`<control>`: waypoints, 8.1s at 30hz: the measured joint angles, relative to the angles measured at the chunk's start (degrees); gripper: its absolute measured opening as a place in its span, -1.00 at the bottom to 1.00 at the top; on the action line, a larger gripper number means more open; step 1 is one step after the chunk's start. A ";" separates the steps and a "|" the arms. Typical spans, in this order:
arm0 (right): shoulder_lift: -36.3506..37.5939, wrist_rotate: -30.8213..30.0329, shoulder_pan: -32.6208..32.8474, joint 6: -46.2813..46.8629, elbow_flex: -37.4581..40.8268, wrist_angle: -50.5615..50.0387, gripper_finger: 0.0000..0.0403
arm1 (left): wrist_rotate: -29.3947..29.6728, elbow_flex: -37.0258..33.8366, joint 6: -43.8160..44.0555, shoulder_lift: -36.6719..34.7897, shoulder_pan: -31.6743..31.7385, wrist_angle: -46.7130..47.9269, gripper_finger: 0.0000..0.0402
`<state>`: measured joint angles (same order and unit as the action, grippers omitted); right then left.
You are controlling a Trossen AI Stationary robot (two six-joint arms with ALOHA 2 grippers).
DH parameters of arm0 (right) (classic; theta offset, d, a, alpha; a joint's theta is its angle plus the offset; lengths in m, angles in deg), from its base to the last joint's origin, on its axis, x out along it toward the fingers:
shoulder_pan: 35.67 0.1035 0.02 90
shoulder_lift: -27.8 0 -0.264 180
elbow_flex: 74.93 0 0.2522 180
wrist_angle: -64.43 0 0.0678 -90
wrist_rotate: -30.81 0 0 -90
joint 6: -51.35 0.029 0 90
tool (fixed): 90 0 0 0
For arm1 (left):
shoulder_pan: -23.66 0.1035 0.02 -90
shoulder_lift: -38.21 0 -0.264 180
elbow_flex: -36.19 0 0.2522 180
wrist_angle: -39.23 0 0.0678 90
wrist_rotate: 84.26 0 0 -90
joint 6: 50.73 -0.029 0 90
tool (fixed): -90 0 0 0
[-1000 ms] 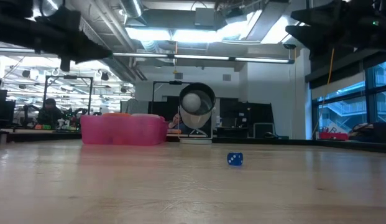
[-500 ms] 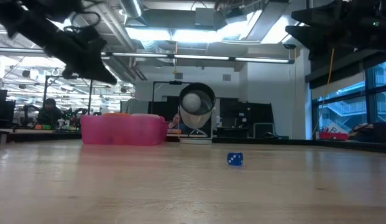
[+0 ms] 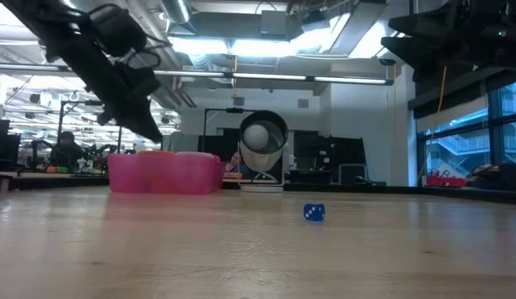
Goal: Pick & Place Dice
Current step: Put the small green dice into the red bin, then put the small blue dice into the red bin
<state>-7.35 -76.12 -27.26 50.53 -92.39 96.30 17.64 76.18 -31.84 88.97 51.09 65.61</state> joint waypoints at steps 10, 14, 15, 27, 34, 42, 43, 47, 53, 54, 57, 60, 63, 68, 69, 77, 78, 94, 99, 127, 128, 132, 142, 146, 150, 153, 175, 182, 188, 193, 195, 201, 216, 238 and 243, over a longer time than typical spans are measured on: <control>-0.02 -0.20 0.00 -0.07 0.00 -0.41 0.10 | -4.67 4.54 -0.87 11.18 2.37 1.16 -0.93; -0.02 -0.20 0.00 -0.08 0.00 -0.44 0.10 | -5.58 7.35 -1.56 14.80 2.35 3.85 -0.93; -0.02 -0.20 0.00 -0.09 0.00 -0.44 0.10 | -5.63 8.09 -1.57 15.71 2.35 4.62 -0.93; -0.02 -3.21 -0.02 -0.24 0.00 -2.40 0.10 | -7.82 14.47 -1.75 24.51 2.33 13.94 -0.93; -0.02 -3.21 -0.02 -0.28 0.00 -2.43 0.10 | -9.29 17.00 -2.05 28.73 2.33 17.75 -0.93; -0.02 -3.21 -0.02 -0.46 0.00 -2.47 0.10 | -8.94 19.43 -3.03 32.25 2.31 20.65 -0.93; -0.02 -3.21 -0.02 -0.46 0.00 -2.56 0.10 | -8.85 19.54 -3.08 32.30 2.31 20.69 -0.93; -0.02 -3.21 -0.02 -0.46 0.00 -2.64 0.10 | -8.67 19.58 -3.09 32.30 2.31 20.67 -0.92; -0.02 -3.21 -0.02 -0.48 0.00 -2.90 0.10 | -8.64 19.58 -3.25 32.30 2.31 20.37 -0.79; -0.02 -3.21 -0.02 -0.50 0.00 -2.91 0.10 | -8.61 19.58 -3.36 32.30 2.31 20.37 -0.75; -0.02 -3.21 -0.02 -0.50 0.00 -2.91 0.10 | -8.55 19.58 -4.65 32.30 2.31 20.17 -0.65; -0.02 -3.20 -0.02 -0.52 0.00 -2.92 0.10 | -8.50 19.58 -6.48 32.26 2.31 19.39 -0.55; -0.02 -3.21 -0.02 -0.61 0.00 -2.93 0.10 | -8.50 19.58 -7.07 31.37 2.31 18.60 -0.46; -0.02 -3.19 0.00 -0.66 0.00 -3.06 0.10 | -8.74 19.58 -7.55 27.33 2.31 17.93 -0.36; -0.02 -3.19 0.00 -0.66 0.00 -3.06 0.10 | -8.74 19.58 -7.54 26.23 2.31 18.01 -0.35; -0.02 -3.20 0.00 -0.66 0.00 -3.08 0.10 | -10.65 19.58 -3.35 14.80 2.31 17.77 -0.35; -0.02 -3.20 0.00 -0.75 0.00 -3.08 0.10 | -10.65 19.58 -2.35 13.41 2.31 17.71 -0.35; -0.02 -3.20 0.00 -1.79 0.00 -3.04 0.10 | -11.74 19.58 5.35 4.66 2.31 14.67 -0.35; -0.11 -3.19 0.00 -0.77 0.00 -3.44 0.10 | -12.69 19.53 -0.02 5.36 1.75 11.31 -0.35; -14.69 7.50 3.58 13.94 0.00 4.39 0.10 | 0.18 -5.73 -9.62 1.22 -43.75 -43.98 -0.40; -16.09 7.50 4.18 13.78 -0.01 6.10 0.10 | 1.38 -6.42 -9.38 1.74 -44.77 -45.48 -0.40; -22.49 4.50 6.73 13.26 -2.08 6.97 0.10 | 6.75 -7.15 -9.27 4.85 -48.10 -47.82 -0.39; -46.36 -2.53 12.42 11.60 -12.00 6.47 0.10 | 12.58 -7.11 -9.28 16.72 -50.81 -56.07 -0.41; -54.21 -6.03 14.60 14.71 -14.06 8.52 0.10 | 12.57 -7.11 -8.18 22.10 -51.72 -61.50 -0.41; -60.28 -6.68 16.95 15.23 -18.80 8.93 0.10 | 12.50 -7.11 -8.10 26.36 -52.76 -66.56 -0.41; -64.44 -6.67 18.65 14.33 -24.15 7.47 0.10 | 12.52 -7.09 -7.47 28.69 -53.58 -69.19 -0.40; -80.98 -11.15 22.42 18.43 -35.80 -1.23 -0.02 | 12.61 -7.09 -4.71 31.66 -55.96 -71.19 -0.40; -80.95 -11.18 22.40 19.52 -35.90 -3.12 -0.05 | 12.65 -7.09 -4.55 31.66 -55.96 -71.18 -0.41; -80.87 -11.21 22.36 20.09 -35.95 -3.70 -0.11 | 12.70 -7.09 -4.57 31.66 -55.96 -71.17 -0.41; -80.87 -12.02 22.21 20.72 -35.95 -3.92 -0.21 | 12.74 -7.09 -4.57 31.64 -55.96 -71.17 -0.42; -80.87 -12.09 22.02 21.22 -35.93 -4.02 -0.27 | 12.74 -7.09 -4.57 31.64 -55.96 -71.17 -0.42; -80.85 -12.48 21.82 21.38 -35.89 -4.11 -0.50 | 12.72 -7.09 -4.54 31.64 -55.96 -71.17 -0.42; -80.93 -12.17 21.79 19.38 -35.87 -2.75 -0.74 | 12.72 -7.09 -4.29 31.64 -55.96 -71.14 -0.42; -56.41 -21.49 20.12 -3.38 -36.04 -19.93 -0.75 | 13.26 -7.11 16.32 31.62 -45.76 -71.12 -0.35; -52.11 -21.68 17.00 -11.83 -36.04 -20.45 -0.75 | 6.04 -7.11 19.14 31.62 -38.06 -71.17 -0.22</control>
<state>-59.46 -97.79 -10.26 38.70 -128.43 75.84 23.68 69.07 -12.70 120.60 13.03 -5.56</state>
